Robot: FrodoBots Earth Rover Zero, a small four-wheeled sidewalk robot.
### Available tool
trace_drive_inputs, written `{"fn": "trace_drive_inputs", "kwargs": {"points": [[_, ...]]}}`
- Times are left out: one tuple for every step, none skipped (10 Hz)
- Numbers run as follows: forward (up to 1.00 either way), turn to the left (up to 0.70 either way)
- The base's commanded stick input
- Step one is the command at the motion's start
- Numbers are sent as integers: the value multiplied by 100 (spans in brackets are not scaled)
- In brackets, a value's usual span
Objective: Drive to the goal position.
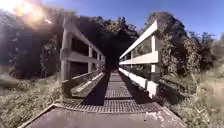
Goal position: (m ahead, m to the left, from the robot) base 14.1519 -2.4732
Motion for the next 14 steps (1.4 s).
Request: {"fn": "trace_drive_inputs", "kwargs": {"points": [[100, 0], [100, 0], [100, 0], [100, 0], [100, 0], [100, 0], [100, 0], [100, 0], [100, 0], [100, 0], [100, 0], [100, 0], [100, 0], [100, 0]]}}
